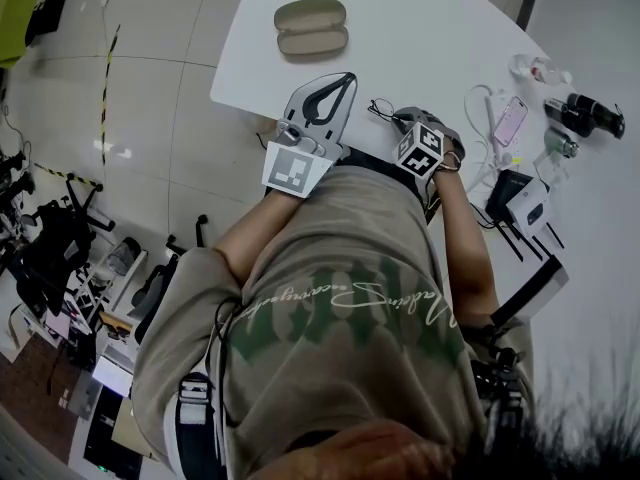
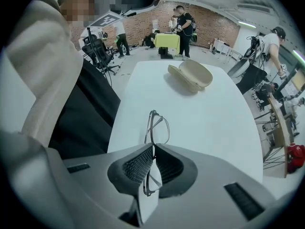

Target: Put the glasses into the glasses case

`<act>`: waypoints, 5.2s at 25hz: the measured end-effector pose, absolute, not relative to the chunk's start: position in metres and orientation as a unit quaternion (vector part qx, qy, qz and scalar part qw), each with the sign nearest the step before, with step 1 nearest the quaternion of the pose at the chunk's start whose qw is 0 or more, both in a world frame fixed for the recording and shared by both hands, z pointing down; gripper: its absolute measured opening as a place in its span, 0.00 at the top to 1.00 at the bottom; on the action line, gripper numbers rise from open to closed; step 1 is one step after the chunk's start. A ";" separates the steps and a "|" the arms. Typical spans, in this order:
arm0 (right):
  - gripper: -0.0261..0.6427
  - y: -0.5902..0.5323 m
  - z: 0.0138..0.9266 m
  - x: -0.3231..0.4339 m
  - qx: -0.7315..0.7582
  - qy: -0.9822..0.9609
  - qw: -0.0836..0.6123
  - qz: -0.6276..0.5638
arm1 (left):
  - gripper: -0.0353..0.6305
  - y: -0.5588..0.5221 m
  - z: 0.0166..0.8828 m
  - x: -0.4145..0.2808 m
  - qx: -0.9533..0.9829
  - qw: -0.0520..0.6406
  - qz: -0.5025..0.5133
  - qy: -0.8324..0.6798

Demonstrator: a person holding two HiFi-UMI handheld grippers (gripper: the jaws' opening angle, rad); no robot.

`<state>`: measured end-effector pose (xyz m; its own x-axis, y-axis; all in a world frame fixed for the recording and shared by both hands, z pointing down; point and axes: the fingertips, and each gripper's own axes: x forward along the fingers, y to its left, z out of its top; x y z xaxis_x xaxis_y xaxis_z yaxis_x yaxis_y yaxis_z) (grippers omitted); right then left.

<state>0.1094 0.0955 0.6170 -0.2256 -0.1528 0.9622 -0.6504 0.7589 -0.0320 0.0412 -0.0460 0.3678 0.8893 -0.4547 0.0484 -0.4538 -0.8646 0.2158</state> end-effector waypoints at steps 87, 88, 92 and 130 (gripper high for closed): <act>0.92 -0.002 0.626 0.051 0.193 -0.792 0.552 0.176 | 0.94 -0.111 0.394 -0.043 0.923 0.100 0.037 -0.371; 0.92 -0.003 0.627 0.052 0.190 -0.794 0.552 0.173 | 0.94 -0.111 0.391 -0.043 0.921 0.092 0.036 -0.377; 0.92 -0.006 0.626 0.047 0.171 -0.800 0.557 0.148 | 0.94 -0.108 0.392 -0.050 0.913 0.094 0.032 -0.396; 0.92 -0.050 0.607 0.005 0.170 -0.797 0.565 0.132 | 0.94 -0.162 0.393 -0.087 0.927 0.132 0.018 -0.350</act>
